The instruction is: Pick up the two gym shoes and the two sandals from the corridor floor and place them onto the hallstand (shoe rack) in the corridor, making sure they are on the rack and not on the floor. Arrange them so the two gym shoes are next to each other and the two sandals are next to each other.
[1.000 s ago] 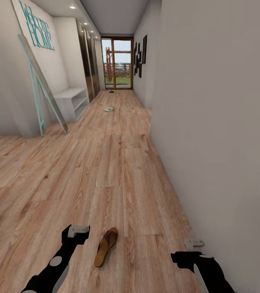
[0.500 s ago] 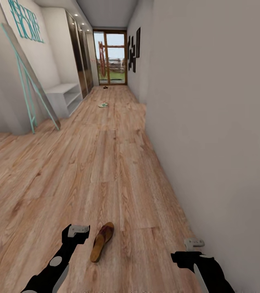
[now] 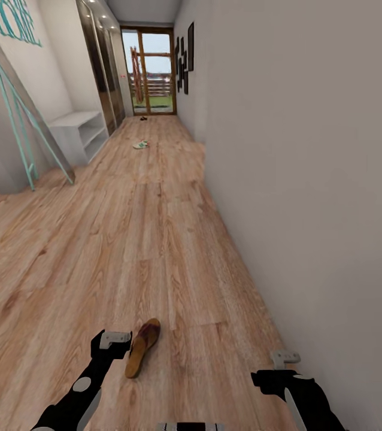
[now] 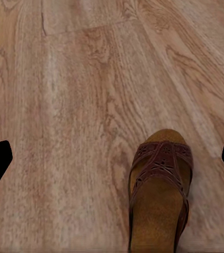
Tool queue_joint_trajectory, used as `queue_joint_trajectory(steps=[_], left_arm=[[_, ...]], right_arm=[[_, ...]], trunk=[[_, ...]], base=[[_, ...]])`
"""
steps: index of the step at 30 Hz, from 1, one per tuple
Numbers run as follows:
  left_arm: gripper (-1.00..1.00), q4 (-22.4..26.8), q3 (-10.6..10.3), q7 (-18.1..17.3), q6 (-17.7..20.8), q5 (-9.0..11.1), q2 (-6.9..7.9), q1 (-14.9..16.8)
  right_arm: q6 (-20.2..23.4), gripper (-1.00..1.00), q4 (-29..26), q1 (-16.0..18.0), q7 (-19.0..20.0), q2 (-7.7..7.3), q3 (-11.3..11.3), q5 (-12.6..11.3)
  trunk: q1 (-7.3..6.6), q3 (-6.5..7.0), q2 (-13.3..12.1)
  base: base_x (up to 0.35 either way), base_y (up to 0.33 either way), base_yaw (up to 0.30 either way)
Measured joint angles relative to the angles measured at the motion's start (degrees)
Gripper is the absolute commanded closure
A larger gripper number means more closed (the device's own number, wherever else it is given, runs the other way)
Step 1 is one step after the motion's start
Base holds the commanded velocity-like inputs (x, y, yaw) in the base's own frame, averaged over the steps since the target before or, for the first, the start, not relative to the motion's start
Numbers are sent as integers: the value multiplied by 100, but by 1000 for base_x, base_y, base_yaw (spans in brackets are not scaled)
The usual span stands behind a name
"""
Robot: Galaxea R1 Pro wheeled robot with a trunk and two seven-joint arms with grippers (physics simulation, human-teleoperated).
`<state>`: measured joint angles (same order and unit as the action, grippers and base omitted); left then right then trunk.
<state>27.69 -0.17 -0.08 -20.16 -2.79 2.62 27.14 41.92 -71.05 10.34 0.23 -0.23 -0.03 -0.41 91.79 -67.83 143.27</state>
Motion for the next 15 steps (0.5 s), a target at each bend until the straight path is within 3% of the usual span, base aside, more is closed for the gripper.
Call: queue_joint_trajectory(steps=[9,15], left_arm=[[-100,3,0,0,2,0,0,0],[-100,3,0,0,-2,0,0,-1]], right_arm=[[0,-100,1,1,-3,14,10,0],[0,-100,1,1,-4,21,10,0]], trunk=[[3,-108,2],[18,-297,9]], base=[[0,0,-39],[0,0,-1]])
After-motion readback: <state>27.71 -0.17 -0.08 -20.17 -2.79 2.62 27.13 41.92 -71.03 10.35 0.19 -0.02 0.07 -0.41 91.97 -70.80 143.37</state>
